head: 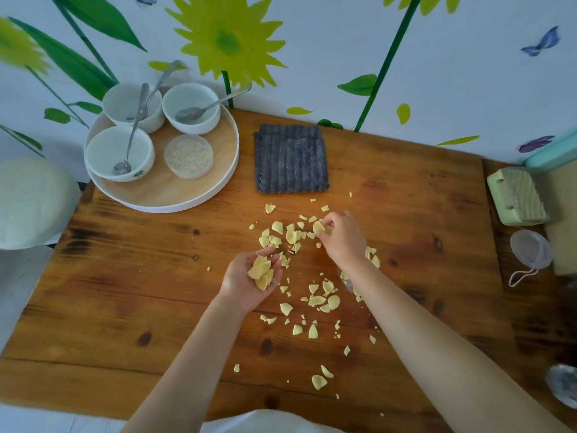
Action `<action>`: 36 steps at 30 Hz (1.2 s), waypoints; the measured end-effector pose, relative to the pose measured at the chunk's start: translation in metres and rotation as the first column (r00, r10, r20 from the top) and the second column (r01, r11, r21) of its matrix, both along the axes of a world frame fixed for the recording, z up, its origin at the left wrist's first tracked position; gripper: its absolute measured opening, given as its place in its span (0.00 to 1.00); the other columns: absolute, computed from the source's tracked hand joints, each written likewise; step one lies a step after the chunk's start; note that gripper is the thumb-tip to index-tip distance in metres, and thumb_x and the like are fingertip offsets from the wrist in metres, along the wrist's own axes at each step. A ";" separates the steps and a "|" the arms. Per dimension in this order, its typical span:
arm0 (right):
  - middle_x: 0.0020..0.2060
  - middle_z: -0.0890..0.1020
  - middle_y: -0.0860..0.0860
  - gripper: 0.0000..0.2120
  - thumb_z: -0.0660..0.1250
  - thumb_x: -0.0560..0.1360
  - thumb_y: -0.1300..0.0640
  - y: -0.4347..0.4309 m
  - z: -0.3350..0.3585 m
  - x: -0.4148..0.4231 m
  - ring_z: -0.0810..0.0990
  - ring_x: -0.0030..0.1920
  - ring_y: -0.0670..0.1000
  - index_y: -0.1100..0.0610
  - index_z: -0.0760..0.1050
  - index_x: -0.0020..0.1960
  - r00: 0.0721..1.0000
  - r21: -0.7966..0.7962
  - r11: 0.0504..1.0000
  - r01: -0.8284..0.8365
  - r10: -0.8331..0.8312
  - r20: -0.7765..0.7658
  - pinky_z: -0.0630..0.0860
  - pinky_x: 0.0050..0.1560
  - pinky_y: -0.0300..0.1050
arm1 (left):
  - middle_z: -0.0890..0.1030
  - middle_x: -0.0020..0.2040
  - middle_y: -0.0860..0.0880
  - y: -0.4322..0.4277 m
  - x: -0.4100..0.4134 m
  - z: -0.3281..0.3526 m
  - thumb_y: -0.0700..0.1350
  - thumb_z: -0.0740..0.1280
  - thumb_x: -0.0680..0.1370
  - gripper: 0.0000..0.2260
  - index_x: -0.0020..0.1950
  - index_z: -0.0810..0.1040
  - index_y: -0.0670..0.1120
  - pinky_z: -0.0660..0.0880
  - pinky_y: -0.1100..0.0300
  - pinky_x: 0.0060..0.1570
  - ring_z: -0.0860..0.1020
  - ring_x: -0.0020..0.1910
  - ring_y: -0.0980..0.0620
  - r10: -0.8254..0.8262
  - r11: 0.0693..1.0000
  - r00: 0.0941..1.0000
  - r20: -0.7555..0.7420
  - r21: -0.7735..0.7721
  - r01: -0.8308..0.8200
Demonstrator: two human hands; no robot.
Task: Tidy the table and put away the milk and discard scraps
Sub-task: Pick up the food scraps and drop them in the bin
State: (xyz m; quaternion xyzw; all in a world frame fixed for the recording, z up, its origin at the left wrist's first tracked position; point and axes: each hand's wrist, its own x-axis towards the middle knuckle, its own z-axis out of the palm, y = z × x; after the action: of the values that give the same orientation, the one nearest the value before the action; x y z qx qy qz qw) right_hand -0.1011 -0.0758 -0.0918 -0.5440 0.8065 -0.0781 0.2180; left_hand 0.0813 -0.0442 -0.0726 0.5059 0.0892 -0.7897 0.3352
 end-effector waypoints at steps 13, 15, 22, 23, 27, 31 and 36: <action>0.41 0.78 0.43 0.06 0.68 0.73 0.57 0.018 0.031 0.033 0.76 0.40 0.45 0.54 0.76 0.50 0.891 -0.003 0.994 -0.110 0.100 0.443 0.75 0.44 0.42 | 0.79 0.44 0.42 -0.002 -0.015 0.004 0.41 0.53 0.80 0.15 0.49 0.79 0.39 0.76 0.56 0.45 0.78 0.42 0.48 -0.004 1.000 0.999 -0.051 -0.004 0.004; 0.46 0.79 0.47 0.09 0.67 0.74 0.56 0.012 0.020 0.031 0.77 0.41 0.46 0.53 0.75 0.54 0.945 0.003 0.996 -0.089 0.083 0.316 0.75 0.42 0.43 | 0.79 0.43 0.43 0.000 -0.012 0.004 0.40 0.53 0.79 0.15 0.50 0.79 0.39 0.77 0.57 0.42 0.78 0.40 0.49 -0.001 1.000 0.999 -0.053 -0.006 0.001; 0.51 0.75 0.49 0.06 0.67 0.75 0.54 0.004 -0.001 0.041 0.72 0.39 0.47 0.52 0.76 0.51 0.980 0.043 0.981 -0.190 0.187 0.063 0.63 0.29 0.38 | 0.79 0.43 0.43 0.002 0.004 0.004 0.42 0.53 0.80 0.15 0.50 0.79 0.39 0.79 0.60 0.37 0.78 0.41 0.49 0.059 0.998 0.997 -0.041 0.005 -0.059; 0.51 0.75 0.49 0.04 0.67 0.75 0.55 0.004 -0.002 0.043 0.72 0.39 0.47 0.52 0.76 0.49 0.981 0.045 0.982 -0.186 0.182 0.073 0.65 0.30 0.38 | 0.79 0.43 0.43 0.002 0.006 0.004 0.42 0.53 0.80 0.15 0.50 0.79 0.40 0.79 0.59 0.38 0.78 0.41 0.50 0.054 0.999 0.998 -0.030 0.000 -0.054; 0.48 0.76 0.47 0.03 0.67 0.74 0.54 0.011 0.009 0.045 0.74 0.43 0.47 0.53 0.76 0.45 0.962 0.003 0.988 -0.158 0.153 0.228 0.69 0.37 0.40 | 0.79 0.43 0.43 0.000 0.008 0.004 0.42 0.53 0.80 0.15 0.50 0.79 0.40 0.77 0.58 0.42 0.78 0.40 0.50 0.045 0.999 0.999 -0.002 -0.005 -0.045; 0.40 0.78 0.44 0.04 0.70 0.72 0.54 0.018 0.041 0.049 0.75 0.40 0.43 0.52 0.76 0.44 0.802 0.064 0.944 -0.324 0.238 0.548 0.70 0.40 0.34 | 0.78 0.44 0.42 -0.003 0.005 0.003 0.42 0.52 0.80 0.16 0.50 0.78 0.39 0.75 0.56 0.46 0.77 0.42 0.49 0.054 0.998 0.998 -0.021 0.014 -0.054; 0.40 0.77 0.46 0.05 0.67 0.74 0.54 0.001 0.030 0.040 0.76 0.39 0.46 0.54 0.76 0.48 0.934 0.016 0.992 -0.122 0.109 0.340 0.70 0.35 0.36 | 0.78 0.42 0.43 -0.002 0.004 0.003 0.42 0.52 0.80 0.15 0.51 0.78 0.39 0.75 0.57 0.43 0.77 0.40 0.49 0.047 0.999 0.998 -0.046 0.016 -0.046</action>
State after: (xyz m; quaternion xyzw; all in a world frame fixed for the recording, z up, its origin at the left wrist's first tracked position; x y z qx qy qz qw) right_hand -0.0612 -0.0753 -0.0622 -0.5649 0.7250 -0.1425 0.3675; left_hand 0.0852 -0.0460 -0.0699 0.4879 0.1145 -0.7925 0.3475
